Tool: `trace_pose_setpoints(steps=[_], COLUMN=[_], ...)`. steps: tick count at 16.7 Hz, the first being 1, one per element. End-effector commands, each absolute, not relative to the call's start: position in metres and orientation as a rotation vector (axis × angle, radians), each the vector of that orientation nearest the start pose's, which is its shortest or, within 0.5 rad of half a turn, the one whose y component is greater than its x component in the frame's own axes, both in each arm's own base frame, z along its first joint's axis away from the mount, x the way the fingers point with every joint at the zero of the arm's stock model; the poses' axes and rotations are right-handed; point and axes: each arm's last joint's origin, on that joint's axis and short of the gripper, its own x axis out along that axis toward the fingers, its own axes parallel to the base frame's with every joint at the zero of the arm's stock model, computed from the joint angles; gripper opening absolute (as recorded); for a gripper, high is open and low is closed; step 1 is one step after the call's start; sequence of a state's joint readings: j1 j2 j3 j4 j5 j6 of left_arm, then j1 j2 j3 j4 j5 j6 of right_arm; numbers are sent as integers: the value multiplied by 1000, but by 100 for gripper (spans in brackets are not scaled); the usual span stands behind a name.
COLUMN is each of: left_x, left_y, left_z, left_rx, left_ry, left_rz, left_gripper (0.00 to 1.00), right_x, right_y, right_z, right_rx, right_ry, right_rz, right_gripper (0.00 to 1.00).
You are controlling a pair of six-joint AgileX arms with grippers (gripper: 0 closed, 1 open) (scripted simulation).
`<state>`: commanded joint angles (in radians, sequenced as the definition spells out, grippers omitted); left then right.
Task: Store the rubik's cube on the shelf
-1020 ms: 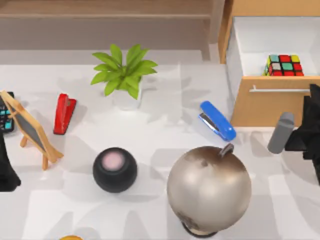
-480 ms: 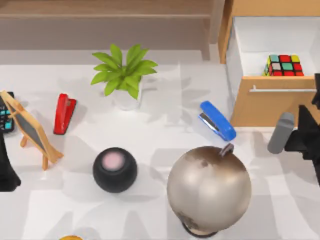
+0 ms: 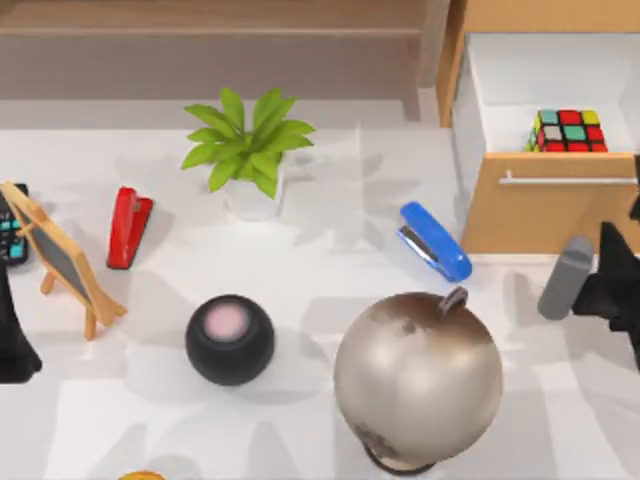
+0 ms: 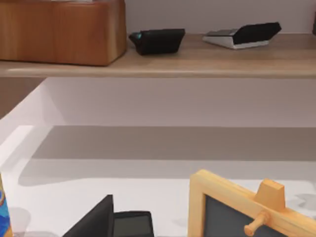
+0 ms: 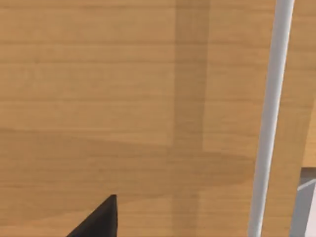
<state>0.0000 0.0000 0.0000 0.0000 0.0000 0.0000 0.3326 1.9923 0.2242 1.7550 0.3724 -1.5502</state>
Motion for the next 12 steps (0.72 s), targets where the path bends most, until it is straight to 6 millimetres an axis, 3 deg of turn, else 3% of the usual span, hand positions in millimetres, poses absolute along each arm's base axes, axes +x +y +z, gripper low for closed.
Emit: trace_pose_setpoints(steps=[4,5,6,12], left_x=[106,106,106,106], left_y=[-1,-1,-1,-1], left_z=[160,160,160,160], left_rx=[0,0,0,0], left_ry=[0,0,0,0], left_rz=[0,0,0,0], left_gripper=[100,100,100,100], right_x=[223,222,222,230], right_y=[69,68,68,79], right_z=[87,73,73,91], right_rx=[-1569,-1595,-1595,-1484], right_ry=[21,81,81,8], right_rz=[-7,49,49,105], right_gripper=[100,100,100,100])
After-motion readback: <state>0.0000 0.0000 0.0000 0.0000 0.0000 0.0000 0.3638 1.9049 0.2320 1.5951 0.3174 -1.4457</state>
